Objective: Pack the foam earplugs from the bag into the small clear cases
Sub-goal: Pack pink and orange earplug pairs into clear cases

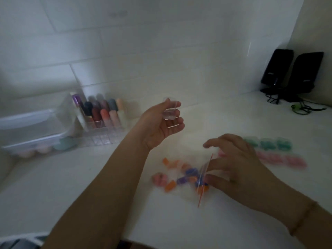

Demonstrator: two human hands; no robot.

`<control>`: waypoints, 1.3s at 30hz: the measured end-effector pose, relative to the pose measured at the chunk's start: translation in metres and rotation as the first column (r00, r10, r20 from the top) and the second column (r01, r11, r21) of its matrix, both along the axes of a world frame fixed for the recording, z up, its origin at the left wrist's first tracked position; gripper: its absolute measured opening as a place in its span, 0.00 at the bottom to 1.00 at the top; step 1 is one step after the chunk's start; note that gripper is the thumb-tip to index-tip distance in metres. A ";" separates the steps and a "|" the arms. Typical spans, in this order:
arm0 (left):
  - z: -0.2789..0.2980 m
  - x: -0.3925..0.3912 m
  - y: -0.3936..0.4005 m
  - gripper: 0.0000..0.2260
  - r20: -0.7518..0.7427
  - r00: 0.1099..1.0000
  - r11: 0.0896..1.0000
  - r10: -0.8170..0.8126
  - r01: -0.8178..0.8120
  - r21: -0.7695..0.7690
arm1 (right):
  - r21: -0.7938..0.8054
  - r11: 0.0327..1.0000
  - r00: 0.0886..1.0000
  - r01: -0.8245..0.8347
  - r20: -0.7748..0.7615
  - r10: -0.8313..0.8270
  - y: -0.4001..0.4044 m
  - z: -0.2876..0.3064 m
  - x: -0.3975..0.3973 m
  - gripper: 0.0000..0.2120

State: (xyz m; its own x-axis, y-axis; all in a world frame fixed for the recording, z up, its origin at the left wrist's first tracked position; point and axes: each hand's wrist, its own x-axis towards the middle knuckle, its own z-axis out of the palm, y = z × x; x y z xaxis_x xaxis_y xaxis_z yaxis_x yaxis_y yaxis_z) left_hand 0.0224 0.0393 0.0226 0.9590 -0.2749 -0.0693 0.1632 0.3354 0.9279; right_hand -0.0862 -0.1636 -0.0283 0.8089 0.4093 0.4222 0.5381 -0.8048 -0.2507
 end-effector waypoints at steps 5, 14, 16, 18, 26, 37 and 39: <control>-0.015 -0.003 -0.017 0.12 -0.076 0.996 0.998 -0.056 0.057 0.015 | -0.099 0.995 0.999 -0.012 0.035 0.015 -0.007 0.003 0.004 0.17; -0.003 -0.001 0.009 0.11 0.109 0.944 0.878 -0.311 0.242 0.412 | -0.124 0.992 0.980 -0.002 -0.197 -0.023 -0.034 0.026 -0.003 0.08; 0.002 -0.002 0.022 0.17 0.123 0.911 0.792 -0.393 0.268 0.548 | -0.162 0.986 0.980 -0.050 -0.197 0.018 -0.025 0.020 -0.005 0.10; 0.005 -0.003 0.030 0.21 0.068 0.881 0.665 -0.469 0.301 0.683 | -0.225 0.973 0.991 -0.046 -0.131 0.017 -0.015 0.007 -0.006 0.17; 0.004 -0.011 0.023 0.37 -0.124 0.764 0.157 -0.633 0.284 0.946 | -0.265 0.957 0.993 0.116 -0.002 -0.121 0.015 -0.014 -0.005 0.18; -0.001 -0.015 0.013 0.42 -0.127 0.743 0.085 -0.657 0.241 0.967 | -0.261 0.958 0.987 0.118 -0.080 -0.143 0.031 -0.022 0.003 0.20; -0.001 -0.016 0.011 0.39 -0.127 0.744 0.095 -0.656 0.248 0.964 | -0.188 0.978 0.984 0.091 -0.135 -0.117 0.032 -0.020 0.004 0.18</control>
